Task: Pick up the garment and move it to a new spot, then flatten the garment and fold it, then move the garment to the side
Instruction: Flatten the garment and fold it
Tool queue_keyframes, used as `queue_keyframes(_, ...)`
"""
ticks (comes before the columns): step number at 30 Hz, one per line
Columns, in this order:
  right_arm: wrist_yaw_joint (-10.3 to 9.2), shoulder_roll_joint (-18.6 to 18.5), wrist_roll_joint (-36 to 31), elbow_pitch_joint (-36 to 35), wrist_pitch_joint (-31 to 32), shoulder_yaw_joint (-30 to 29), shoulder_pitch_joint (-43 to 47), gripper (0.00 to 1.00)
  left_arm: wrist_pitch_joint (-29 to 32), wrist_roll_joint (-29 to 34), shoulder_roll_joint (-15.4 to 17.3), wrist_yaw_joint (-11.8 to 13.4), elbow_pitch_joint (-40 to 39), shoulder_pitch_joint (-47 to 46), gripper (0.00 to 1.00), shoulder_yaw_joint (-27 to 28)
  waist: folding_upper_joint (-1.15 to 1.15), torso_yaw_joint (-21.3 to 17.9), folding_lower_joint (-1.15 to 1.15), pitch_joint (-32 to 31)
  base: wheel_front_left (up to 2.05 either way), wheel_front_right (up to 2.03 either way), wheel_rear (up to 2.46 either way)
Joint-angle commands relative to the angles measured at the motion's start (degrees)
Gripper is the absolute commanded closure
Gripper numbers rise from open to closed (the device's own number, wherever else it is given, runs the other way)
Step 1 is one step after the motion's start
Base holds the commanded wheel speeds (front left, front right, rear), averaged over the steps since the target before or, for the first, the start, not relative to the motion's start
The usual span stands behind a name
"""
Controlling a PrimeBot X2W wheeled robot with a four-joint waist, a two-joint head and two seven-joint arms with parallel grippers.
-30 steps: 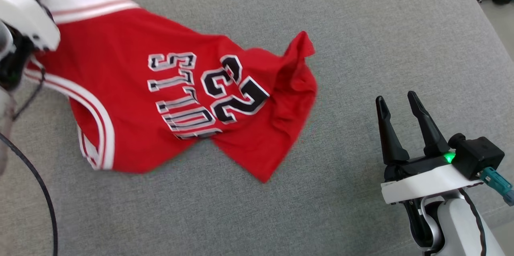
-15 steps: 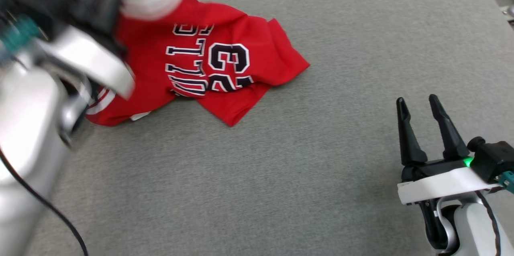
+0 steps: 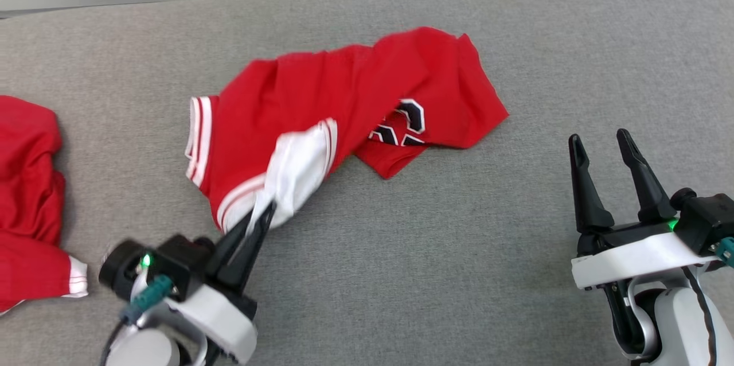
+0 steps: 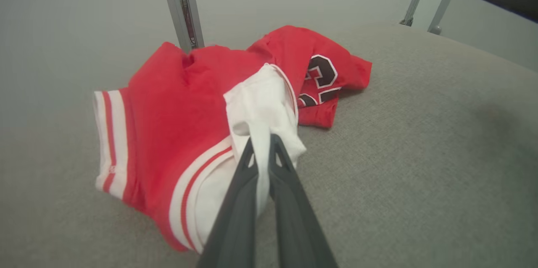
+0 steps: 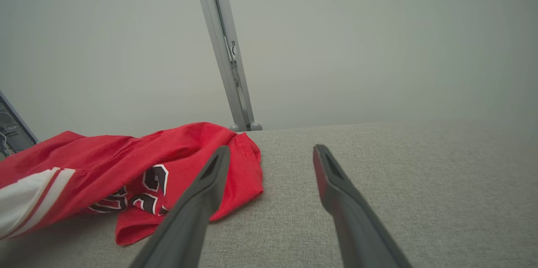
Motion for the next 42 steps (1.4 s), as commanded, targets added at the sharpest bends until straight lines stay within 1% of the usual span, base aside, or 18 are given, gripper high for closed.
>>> queue_keyframes(1, 0.11, -0.42, -0.43, 0.08, 0.24, -0.21, 0.9, 0.0, 0.0, 0.13, 0.5, 0.46, 0.87, 1.18, 1.0, -0.2, 0.0, 0.53, 0.0, -0.41, 0.0, 0.0, 0.0)
queue_keyframes(5, 0.11, -0.42, -0.39, 0.28, 0.47, -0.39, 1.16, 0.0, -0.88, -0.68, 0.5, 0.86, 5.3, 4.94, 1.0, -1.23, 0.0, 1.41, 0.0, -1.14, 0.0, 0.0, 0.0)
queue_keyframes(10, 0.11, -0.42, -0.21, 0.46, 0.88, -0.74, 2.47, 0.0, -2.86, -3.3, -1.19, -0.08, 12.06, 7.49, 1.0, -0.87, 0.0, 2.27, 0.0, -2.26, 0.0, 0.0, 0.0)
queue_keyframes(11, 0.11, -0.43, -0.11, 0.42, 0.91, -0.8, 2.46, 0.0, -3.22, -3.77, -1.55, -0.15, 13.04, 7.71, 0.9, -0.66, 0.0, 2.31, 0.0, -2.4, 0.0, 0.0, 0.0)
queue_keyframes(12, 0.11, -0.44, 0.05, 0.42, 0.91, -0.85, 2.49, 0.0, -3.78, -4.81, -2.29, -0.33, 13.79, 7.82, 0.27, -0.01, 0.0, 2.36, 0.0, -2.64, 0.0, 0.0, 0.0)
queue_keyframes(13, 0.11, -0.43, 0.23, 0.48, 0.98, -0.92, 2.85, 0.0, -4.26, -5.29, -2.79, -0.46, 14.23, 7.95, 0.0, 0.37, 0.0, 2.37, 0.0, -2.99, 0.0, 0.0, 0.0)
queue_keyframes(15, 0.11, -0.44, 0.51, 0.2, 1.0, -1.27, 3.31, 0.0, -5.25, -5.72, -3.13, 0.44, 14.22, 7.79, 0.0, 1.75, 0.0, 2.37, 0.0, -3.35, 0.0, 0.0, 0.0)
queue_keyframes(18, 0.11, -0.43, 0.24, -0.45, 1.08, -2.11, 3.24, 0.0, -6.28, -6.2, -3.59, 1.83, 12.16, 7.33, 0.0, 4.46, 0.0, 2.3, 0.0, -3.79, 0.0, 0.0, 0.0)
queue_keyframes(21, 0.11, -0.46, -0.02, -1.33, 1.05, -2.92, 3.04, 0.0, -6.84, -6.03, -3.3, 2.94, 8.33, 6.7, 0.0, 7.54, 0.0, 2.0, 0.0, -4.09, 0.0, 0.0, 0.0)
queue_keyframes(27, 0.11, -0.44, -0.91, -2.73, 1.37, -3.74, 2.1, 0.0, -7.18, -4.77, -2.97, 6.39, -0.06, 4.99, 0.0, 14.04, 0.0, 1.2, 0.0, -4.64, 0.0, 0.0, 0.0)
queue_keyframes(31, 0.11, -0.43, -1.84, -3.45, 1.78, -3.56, 1.4, 0.0, -7.19, -3.81, -3.46, 8.68, -3.15, 3.25, 0.0, 17.49, 0.0, 0.86, 0.0, -5.11, 0.0, 0.0, 0.0)
queue_keyframes(36, 0.11, -0.44, -2.48, -3.25, 2.31, -2.96, 1.43, 0.0, -7.19, -1.93, -3.31, 9.85, -3.45, 1.29, 0.0, 18.11, 0.0, 0.73, 0.0, -5.76, 0.0, 0.0, 0.0)
queue_keyframes(38, 0.11, -0.43, -2.66, -2.97, 2.5, -2.51, 1.72, 0.0, -6.97, -1.82, -3.16, 9.3, -2.47, 0.42, 0.0, 17.82, 0.0, 0.55, 0.0, -6.08, 0.0, 0.0, 0.0)
queue_keyframes(42, 0.11, -0.45, -2.47, -1.67, 2.17, -1.68, 2.81, 0.0, -6.96, -1.11, -2.69, 9.08, 0.46, 0.58, 0.0, 17.37, 0.0, -0.05, 0.0, -7.3, 0.0, 0.0, 0.0)
